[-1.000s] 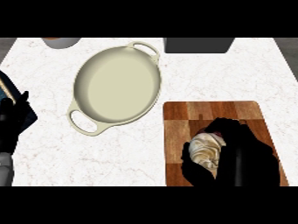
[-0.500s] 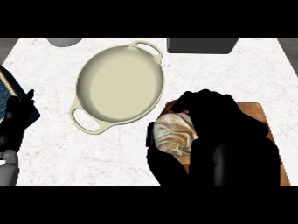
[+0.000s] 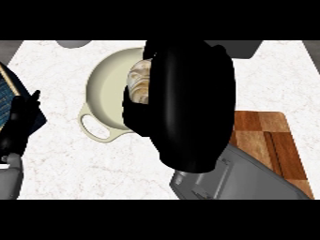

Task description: Pick the cupcake from the cutting board and place it in the pot

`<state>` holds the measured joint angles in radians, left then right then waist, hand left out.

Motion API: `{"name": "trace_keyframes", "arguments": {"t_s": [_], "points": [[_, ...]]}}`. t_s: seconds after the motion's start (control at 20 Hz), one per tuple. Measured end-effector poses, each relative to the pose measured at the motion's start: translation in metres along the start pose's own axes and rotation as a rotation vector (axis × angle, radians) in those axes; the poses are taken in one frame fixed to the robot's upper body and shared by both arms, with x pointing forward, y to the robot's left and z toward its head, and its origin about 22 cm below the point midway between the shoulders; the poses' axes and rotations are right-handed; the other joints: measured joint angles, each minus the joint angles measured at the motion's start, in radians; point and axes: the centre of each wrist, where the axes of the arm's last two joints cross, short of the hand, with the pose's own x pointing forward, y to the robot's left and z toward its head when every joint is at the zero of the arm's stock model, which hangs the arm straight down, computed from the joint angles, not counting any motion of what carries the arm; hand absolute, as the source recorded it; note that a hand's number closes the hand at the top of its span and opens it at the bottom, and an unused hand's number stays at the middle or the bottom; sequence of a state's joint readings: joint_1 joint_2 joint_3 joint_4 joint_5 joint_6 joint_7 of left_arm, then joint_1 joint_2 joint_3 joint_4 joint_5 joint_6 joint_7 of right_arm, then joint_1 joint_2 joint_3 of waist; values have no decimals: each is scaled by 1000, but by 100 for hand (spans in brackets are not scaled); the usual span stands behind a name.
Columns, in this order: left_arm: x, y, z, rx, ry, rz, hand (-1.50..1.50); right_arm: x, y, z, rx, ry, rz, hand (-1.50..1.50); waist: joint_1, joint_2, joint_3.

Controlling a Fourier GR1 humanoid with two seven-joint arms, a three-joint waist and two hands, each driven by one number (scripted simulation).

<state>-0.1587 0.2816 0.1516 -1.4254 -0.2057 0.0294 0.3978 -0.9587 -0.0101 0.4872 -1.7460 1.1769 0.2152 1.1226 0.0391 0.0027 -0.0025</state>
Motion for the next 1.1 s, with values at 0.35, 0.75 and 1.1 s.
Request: {"name": "trace_keyframes", "arguments": {"t_s": [0.35,0.75,1.1], "points": [[0,-6,0,-13,-17,-3,0,20,31,-46,138,58,24,150,16,5,0],[4,-10,1,-19,-29,-11,0,8,84,-75,318,177,-24,-150,35,11,0],[9,-14,-1,-35,-36,-6,0,-7,116,-79,342,251,-203,-150,47,16,1]]}}
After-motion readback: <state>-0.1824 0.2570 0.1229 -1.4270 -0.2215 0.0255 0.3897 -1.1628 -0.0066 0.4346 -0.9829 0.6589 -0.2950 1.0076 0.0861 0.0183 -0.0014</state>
